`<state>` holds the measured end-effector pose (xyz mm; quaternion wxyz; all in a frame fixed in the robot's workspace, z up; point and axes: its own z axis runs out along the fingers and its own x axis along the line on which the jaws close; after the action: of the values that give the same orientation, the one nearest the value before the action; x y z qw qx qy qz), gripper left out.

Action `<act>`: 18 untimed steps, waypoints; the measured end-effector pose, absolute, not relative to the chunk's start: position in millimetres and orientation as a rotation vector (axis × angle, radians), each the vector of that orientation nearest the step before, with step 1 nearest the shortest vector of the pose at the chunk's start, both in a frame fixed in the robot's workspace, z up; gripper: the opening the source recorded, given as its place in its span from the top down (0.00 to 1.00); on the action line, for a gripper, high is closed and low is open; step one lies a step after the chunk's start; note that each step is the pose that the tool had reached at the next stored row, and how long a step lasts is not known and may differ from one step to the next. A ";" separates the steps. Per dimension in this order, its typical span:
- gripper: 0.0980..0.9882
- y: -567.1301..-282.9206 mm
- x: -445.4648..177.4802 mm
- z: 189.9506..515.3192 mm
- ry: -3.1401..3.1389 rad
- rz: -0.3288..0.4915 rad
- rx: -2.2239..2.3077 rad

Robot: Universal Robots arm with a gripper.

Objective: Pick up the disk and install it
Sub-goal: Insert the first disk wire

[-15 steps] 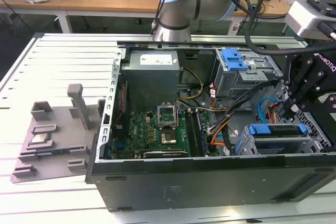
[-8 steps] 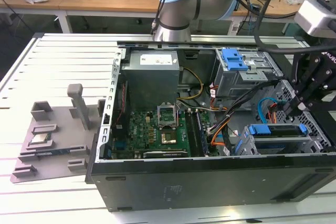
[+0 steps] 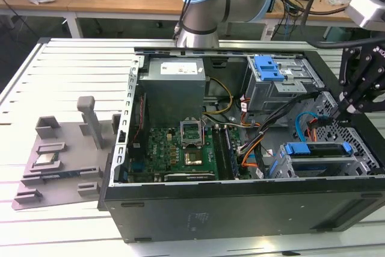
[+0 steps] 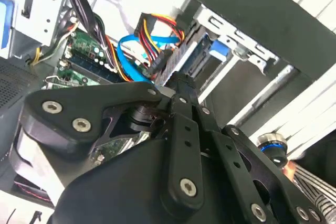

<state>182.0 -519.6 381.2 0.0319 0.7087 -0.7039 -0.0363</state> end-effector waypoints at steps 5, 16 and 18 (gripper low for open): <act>0.99 -510.3 182.6 372.1 -2.167 -0.110 2.181; 0.84 -504.1 182.9 368.9 -2.166 -0.108 2.180; 0.84 -501.7 182.8 367.1 -2.166 -0.108 2.180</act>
<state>182.8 -501.7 367.1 0.0333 0.7086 -0.7040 -0.0350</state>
